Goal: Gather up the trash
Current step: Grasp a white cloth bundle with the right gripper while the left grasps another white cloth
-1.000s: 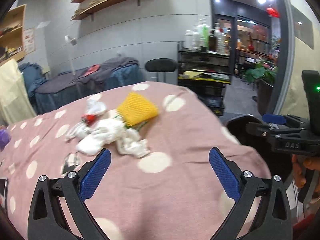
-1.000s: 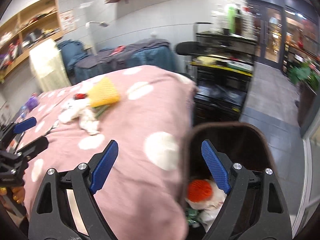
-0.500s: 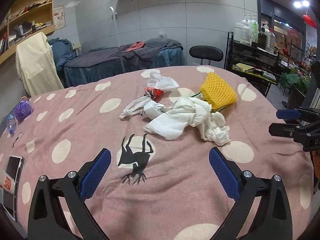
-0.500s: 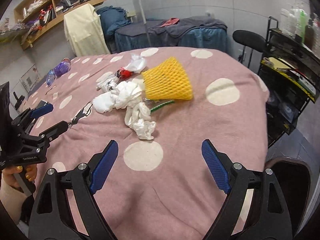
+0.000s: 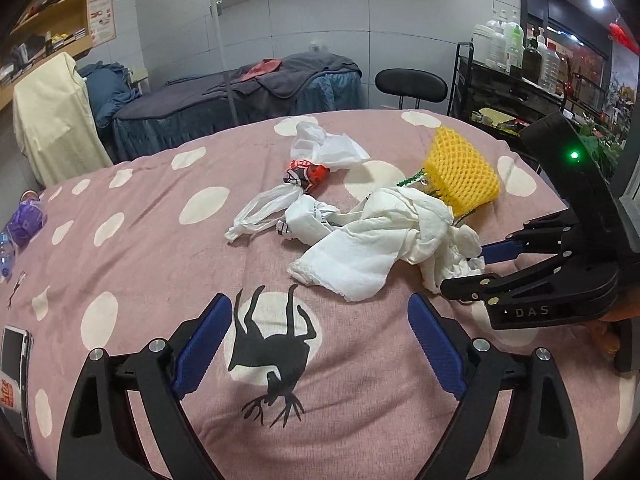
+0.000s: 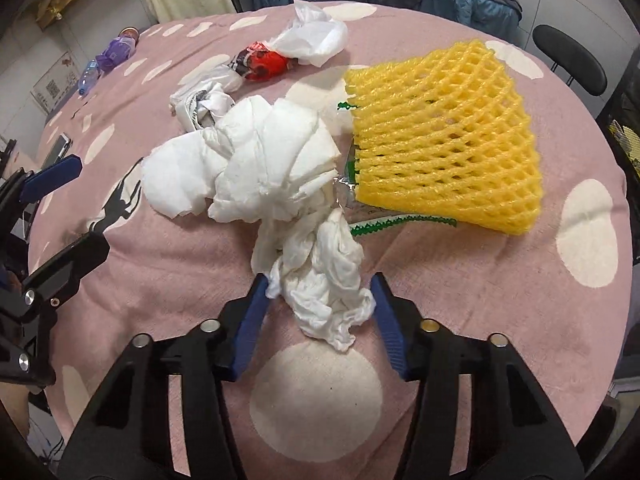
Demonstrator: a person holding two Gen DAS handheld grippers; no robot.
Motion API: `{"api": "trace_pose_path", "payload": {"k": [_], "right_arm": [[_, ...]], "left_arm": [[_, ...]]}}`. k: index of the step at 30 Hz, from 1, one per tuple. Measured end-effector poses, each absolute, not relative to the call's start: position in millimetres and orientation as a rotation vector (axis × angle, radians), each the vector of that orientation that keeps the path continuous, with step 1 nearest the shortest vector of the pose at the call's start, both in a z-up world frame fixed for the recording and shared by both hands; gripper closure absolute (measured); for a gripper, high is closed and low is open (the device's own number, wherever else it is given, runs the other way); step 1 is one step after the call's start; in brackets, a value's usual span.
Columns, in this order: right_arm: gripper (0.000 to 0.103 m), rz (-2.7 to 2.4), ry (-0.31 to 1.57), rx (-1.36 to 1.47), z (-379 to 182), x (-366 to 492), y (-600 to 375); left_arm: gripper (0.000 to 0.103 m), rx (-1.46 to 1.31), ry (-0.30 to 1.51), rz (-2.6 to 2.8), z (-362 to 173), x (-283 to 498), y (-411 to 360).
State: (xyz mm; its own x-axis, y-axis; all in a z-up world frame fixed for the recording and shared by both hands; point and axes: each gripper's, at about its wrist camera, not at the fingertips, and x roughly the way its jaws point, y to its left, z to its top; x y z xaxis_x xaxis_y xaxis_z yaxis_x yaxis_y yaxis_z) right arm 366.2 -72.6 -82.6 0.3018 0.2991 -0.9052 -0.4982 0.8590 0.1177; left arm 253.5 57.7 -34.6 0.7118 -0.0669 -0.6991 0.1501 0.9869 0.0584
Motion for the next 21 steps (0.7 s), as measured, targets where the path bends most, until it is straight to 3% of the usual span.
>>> {"api": "trace_pose_path", "payload": {"k": [1,4,15,17,21], "right_arm": [[0.076,0.539,1.156,-0.197,-84,367,-73],[0.088,0.537,1.135,-0.208,-82,360,-77],[0.089,0.508,1.044,-0.168,-46,311,-132],[0.089,0.494,1.031,-0.14,-42,304,-145],[0.089,0.469,0.993,-0.08,-33,291,-166]], "left_arm": [[0.016,0.121,0.772,-0.126,-35,256,55],[0.019,0.136,0.786,-0.149,-38,264,45],[0.024,0.258,0.841,-0.238,-54,293,-10],[0.037,0.302,0.874,-0.228,-62,301,-19],[0.047,0.314,0.939,-0.192,-74,314,-22]]}}
